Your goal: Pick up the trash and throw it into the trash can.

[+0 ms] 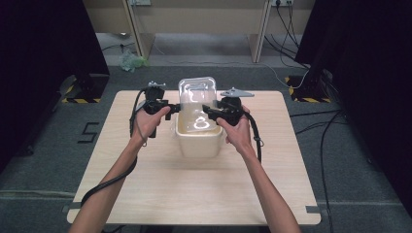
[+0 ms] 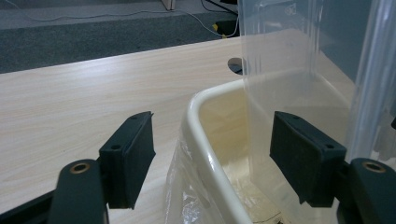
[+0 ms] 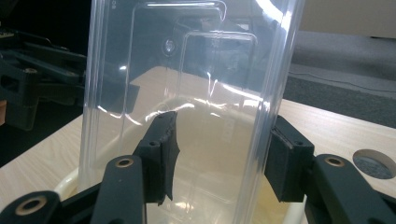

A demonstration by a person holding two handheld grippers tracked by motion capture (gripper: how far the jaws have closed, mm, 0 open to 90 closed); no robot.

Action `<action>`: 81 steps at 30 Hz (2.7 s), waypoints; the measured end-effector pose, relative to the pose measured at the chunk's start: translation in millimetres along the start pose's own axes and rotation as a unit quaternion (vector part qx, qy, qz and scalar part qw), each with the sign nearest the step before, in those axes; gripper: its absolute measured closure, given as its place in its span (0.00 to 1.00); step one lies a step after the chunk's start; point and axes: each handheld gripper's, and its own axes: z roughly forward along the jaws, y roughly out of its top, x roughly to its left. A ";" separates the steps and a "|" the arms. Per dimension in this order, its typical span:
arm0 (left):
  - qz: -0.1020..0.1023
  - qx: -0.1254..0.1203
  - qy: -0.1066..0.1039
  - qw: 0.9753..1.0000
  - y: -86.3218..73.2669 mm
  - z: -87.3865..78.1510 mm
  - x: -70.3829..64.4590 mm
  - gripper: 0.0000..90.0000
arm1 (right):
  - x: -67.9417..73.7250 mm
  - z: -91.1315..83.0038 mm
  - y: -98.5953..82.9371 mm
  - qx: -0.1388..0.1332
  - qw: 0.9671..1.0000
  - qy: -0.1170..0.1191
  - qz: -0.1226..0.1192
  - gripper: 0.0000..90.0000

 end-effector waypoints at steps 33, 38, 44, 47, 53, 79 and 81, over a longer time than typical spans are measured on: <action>0.024 0.006 -0.023 0.999 -33.6 -33.4 -6.0 0.22 | -24.9 -57.8 -22.0 0.006 1.000 -0.010 0.006 0.33; 0.025 -0.001 -0.036 0.999 -41.8 -40.9 -9.9 0.22 | -24.7 -65.8 -29.9 0.011 1.000 -0.007 0.000 0.31; 0.026 -0.009 -0.051 0.998 -54.6 -49.0 -15.5 0.21 | -22.7 -74.0 -39.0 0.013 1.000 -0.001 -0.008 0.28; 0.028 -0.012 -0.062 0.998 -60.9 -53.8 -19.2 0.20 | -21.9 -77.9 -43.4 0.012 1.000 0.002 -0.008 0.27; 0.039 -0.023 -0.075 0.996 -73.7 -65.6 -27.7 0.18 | -21.6 -83.5 -53.2 0.015 1.000 0.005 -0.007 0.25; 0.061 -0.018 -0.103 0.993 -145.9 -57.1 -55.2 0.17 | -11.9 -103.4 -101.7 0.036 0.999 0.008 -0.031 0.23; 0.059 -0.019 -0.105 0.993 -152.3 -54.8 -56.1 0.17 | -11.1 -104.1 -106.1 0.040 0.999 0.006 -0.033 0.23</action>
